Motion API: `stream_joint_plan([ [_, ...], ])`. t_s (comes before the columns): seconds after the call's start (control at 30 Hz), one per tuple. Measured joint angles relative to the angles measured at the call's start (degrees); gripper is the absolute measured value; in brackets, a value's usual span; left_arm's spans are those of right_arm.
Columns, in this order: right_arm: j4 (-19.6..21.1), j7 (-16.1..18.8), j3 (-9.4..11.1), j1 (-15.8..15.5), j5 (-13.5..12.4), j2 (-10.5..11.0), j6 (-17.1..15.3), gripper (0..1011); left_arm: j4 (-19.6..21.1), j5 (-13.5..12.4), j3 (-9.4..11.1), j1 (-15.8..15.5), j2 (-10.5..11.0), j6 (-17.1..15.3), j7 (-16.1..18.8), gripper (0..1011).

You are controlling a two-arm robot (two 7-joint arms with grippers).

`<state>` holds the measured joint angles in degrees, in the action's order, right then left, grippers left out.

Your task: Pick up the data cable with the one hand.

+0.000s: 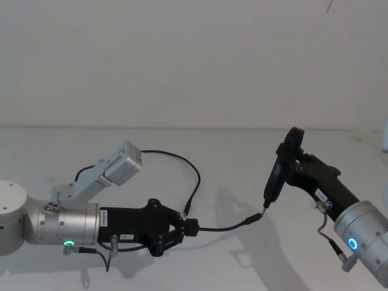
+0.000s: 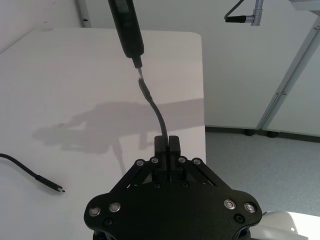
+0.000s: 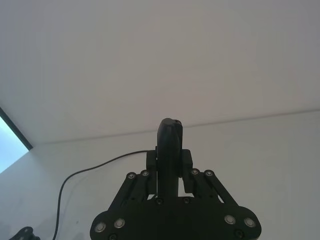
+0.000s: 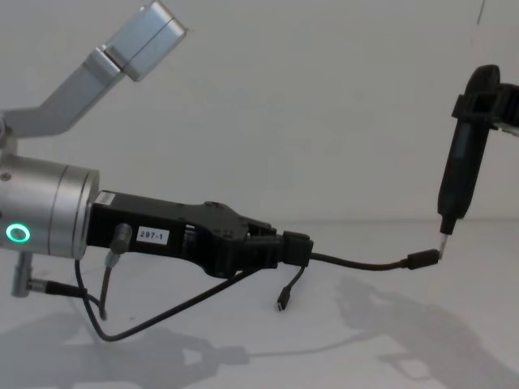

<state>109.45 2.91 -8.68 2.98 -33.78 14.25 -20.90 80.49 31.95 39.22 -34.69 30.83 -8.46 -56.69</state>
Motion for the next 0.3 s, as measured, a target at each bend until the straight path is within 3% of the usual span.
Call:
stream_joint_plan([
  [0.3,0.08,0.0,-0.03,-0.08,-0.37,0.04,1.2,279,0.0,0.0,0.0,0.0,0.0,0.0,0.01,40],
])
